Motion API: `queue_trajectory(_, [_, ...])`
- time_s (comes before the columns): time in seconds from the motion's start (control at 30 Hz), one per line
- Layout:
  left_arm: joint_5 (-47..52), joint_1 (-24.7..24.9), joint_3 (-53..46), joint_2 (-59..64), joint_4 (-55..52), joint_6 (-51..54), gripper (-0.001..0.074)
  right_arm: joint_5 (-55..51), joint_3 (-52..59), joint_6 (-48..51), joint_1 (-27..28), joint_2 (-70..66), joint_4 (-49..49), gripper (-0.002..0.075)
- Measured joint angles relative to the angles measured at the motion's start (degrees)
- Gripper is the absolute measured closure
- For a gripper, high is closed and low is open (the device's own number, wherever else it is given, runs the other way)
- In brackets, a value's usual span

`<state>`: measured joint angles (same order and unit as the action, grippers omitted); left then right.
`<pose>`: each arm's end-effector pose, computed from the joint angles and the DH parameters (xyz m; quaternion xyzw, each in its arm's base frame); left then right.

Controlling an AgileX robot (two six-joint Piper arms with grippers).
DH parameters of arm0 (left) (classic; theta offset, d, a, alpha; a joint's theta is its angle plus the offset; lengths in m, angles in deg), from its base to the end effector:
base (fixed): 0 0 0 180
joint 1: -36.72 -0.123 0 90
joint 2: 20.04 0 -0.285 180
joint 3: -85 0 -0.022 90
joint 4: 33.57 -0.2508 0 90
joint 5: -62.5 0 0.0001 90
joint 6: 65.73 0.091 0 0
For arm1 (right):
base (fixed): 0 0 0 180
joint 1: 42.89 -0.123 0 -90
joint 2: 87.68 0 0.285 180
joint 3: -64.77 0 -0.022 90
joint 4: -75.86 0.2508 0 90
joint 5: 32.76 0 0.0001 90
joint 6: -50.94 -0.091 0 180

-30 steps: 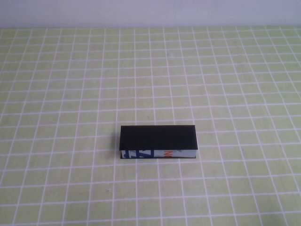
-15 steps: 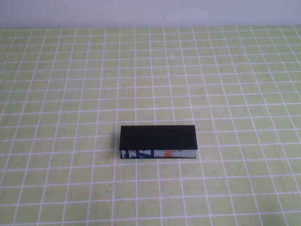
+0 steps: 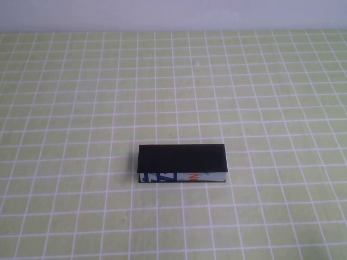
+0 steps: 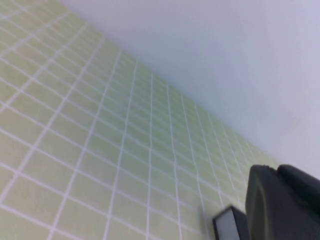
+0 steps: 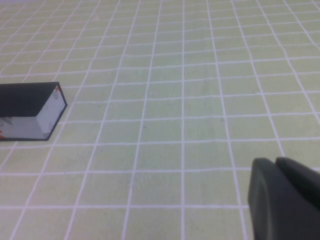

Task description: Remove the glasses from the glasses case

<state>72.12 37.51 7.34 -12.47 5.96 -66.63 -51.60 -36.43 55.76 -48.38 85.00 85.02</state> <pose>0.0558 -0.0105 0.1990 -0.2080 0.6928 -0.2765 0.6327 0.0532 0.0098 0.1750 -0.0270 0.7914 0.0700 0.6067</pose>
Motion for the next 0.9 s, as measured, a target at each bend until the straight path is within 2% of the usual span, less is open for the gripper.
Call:
queue_trajectory(0.2, [19.37,0.00,13.84,14.94,-4.21,1.79,0.0739,0.00,0.00,0.00,0.00,0.00,0.00,0.0743])
queue_trajectory(0.3, [28.40,0.00,21.23,25.79,-5.67,7.15,0.0739,0.00,0.00,0.00,0.00,0.00,0.00,0.0743])
queue_trajectory(0.4, [33.20,0.00,28.24,36.94,-5.14,15.00,0.0739,0.00,0.00,0.00,0.00,0.00,0.00,0.0743])
queue_trajectory(0.57, [34.73,0.00,37.30,52.94,2.29,28.81,0.0739,0.00,0.00,0.00,0.00,0.00,0.00,0.0743])
queue_trajectory(0.77, [34.11,0.00,45.02,71.84,17.77,46.16,0.0739,0.00,0.00,0.00,0.00,0.00,0.00,0.0743])
queue_trajectory(0.9, [33.34,0.97,49.98,82.54,24.00,53.02,0.0739,0.00,0.00,0.00,0.00,0.00,0.00,0.0743])
